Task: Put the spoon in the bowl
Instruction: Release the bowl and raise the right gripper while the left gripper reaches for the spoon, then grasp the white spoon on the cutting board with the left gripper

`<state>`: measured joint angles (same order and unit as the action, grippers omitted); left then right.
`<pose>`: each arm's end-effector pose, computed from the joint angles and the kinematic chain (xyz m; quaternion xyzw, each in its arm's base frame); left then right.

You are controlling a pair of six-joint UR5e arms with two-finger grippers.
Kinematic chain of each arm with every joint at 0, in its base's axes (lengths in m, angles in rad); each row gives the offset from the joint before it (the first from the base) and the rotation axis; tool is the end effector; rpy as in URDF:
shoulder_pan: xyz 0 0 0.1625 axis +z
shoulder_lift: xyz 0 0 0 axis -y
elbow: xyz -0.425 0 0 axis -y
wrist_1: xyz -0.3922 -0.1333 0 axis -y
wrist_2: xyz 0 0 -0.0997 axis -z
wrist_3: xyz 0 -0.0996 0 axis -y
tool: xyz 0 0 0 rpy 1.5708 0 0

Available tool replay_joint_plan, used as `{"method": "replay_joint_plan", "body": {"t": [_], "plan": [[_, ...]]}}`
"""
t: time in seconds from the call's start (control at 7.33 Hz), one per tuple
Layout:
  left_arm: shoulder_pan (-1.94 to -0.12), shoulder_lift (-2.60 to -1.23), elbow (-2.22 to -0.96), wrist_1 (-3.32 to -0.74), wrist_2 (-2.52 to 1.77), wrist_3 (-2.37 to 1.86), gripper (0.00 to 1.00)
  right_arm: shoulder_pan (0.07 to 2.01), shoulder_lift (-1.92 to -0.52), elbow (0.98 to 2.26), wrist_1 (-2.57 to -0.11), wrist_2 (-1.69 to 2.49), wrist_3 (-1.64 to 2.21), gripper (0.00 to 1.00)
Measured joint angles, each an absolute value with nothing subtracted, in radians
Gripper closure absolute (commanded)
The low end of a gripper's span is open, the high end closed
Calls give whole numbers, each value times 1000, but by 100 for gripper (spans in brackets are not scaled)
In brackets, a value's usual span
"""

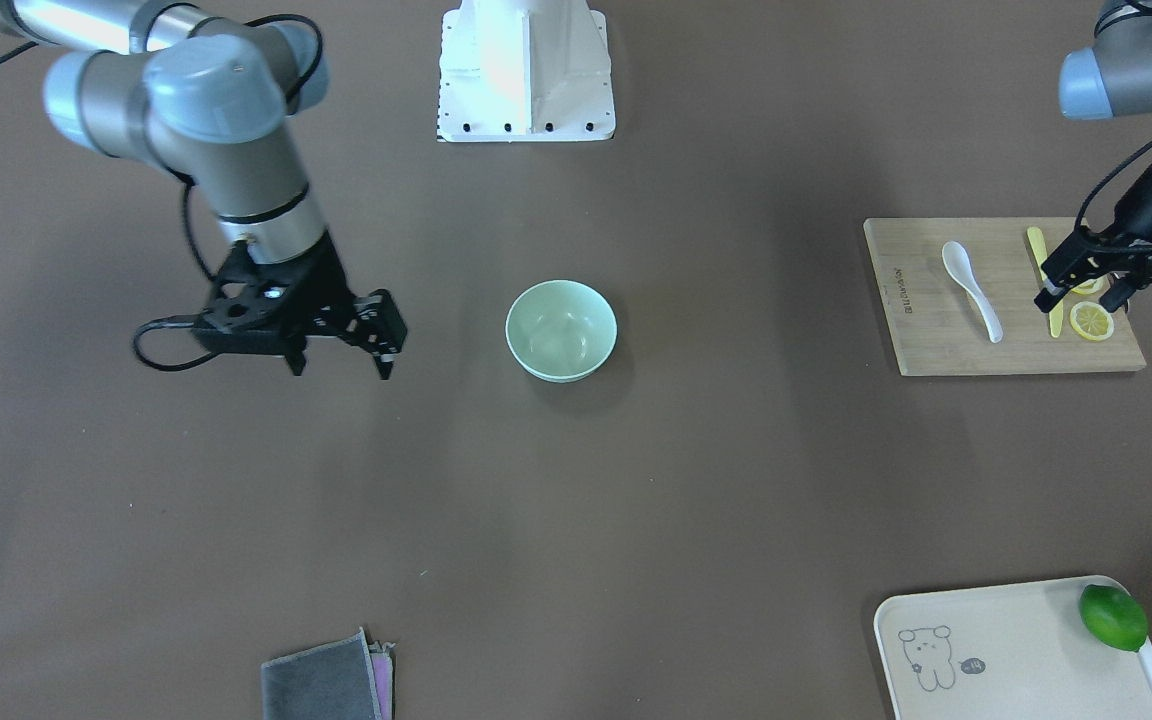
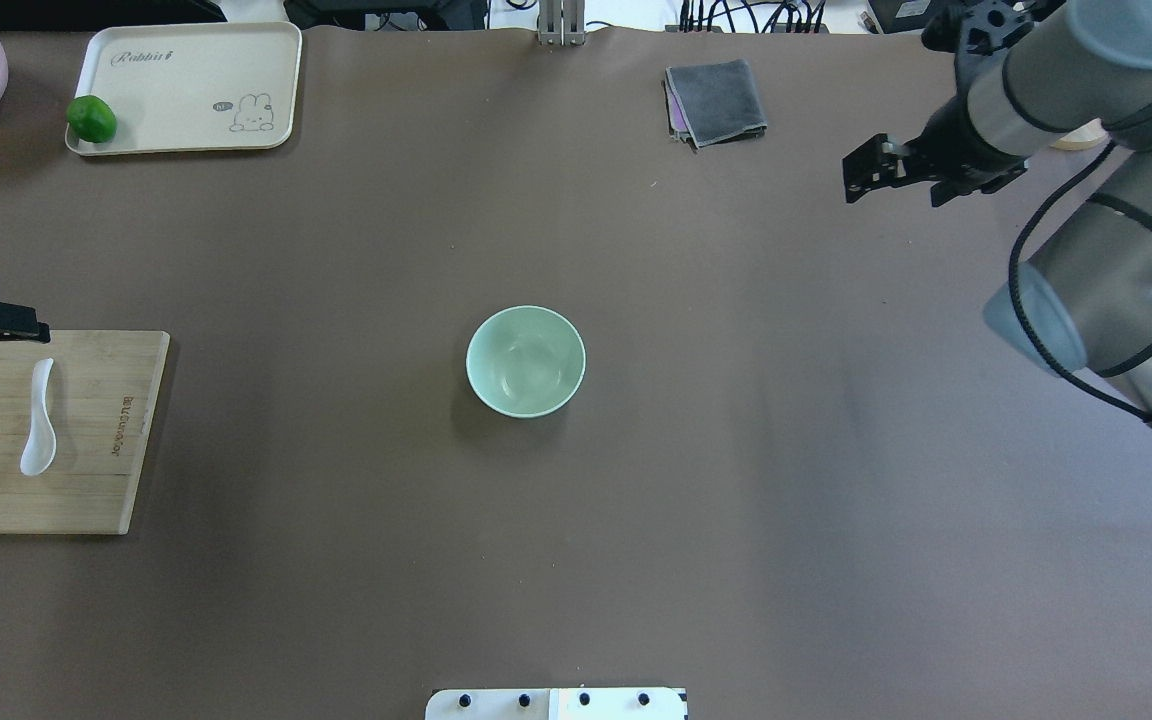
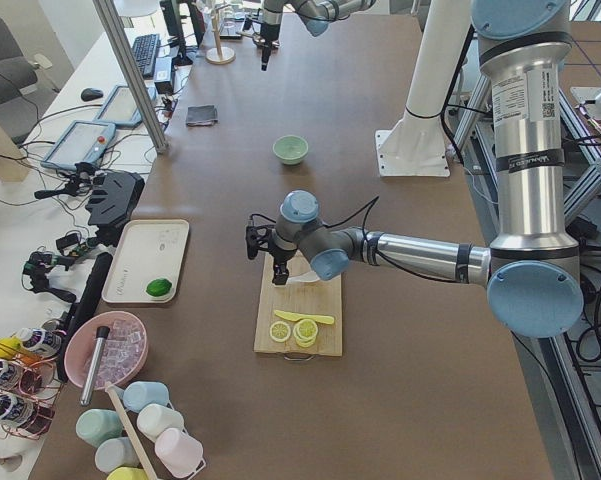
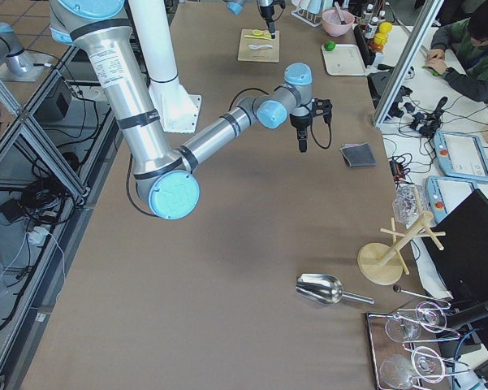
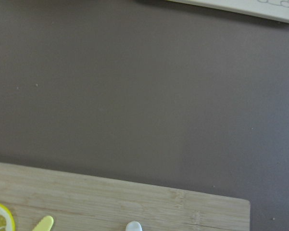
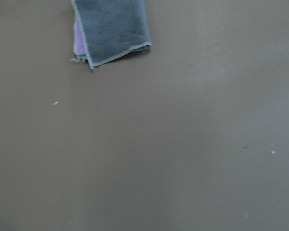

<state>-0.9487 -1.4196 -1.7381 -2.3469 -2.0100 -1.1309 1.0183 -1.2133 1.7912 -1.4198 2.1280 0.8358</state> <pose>0.1955 -0.4287 0.5687 0.0865 0.4180 -0.1453 0.8926 -0.2504 -0.5598 0.3430 0.0990 -0.4167 0.0298 0.9031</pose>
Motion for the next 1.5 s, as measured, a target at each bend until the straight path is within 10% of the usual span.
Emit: {"method": "replay_joint_plan", "body": {"t": [0.55, 0.82, 1.5], "plan": [[-800, -1374, -1732, -2405, -1887, -1236, 52, 1126, -1303, 1793, -1419, 2208, 665, 0], [-790, -1364, -1716, -2418, -1876, -1239, 99, 1130, -1305, 1794, -1419, 2209, 662, 0], [-786, -1484, -1775, -2414, -1880, -1321, 100, 1134, -1314, 1795, -1419, 2207, 660, 0]]}}
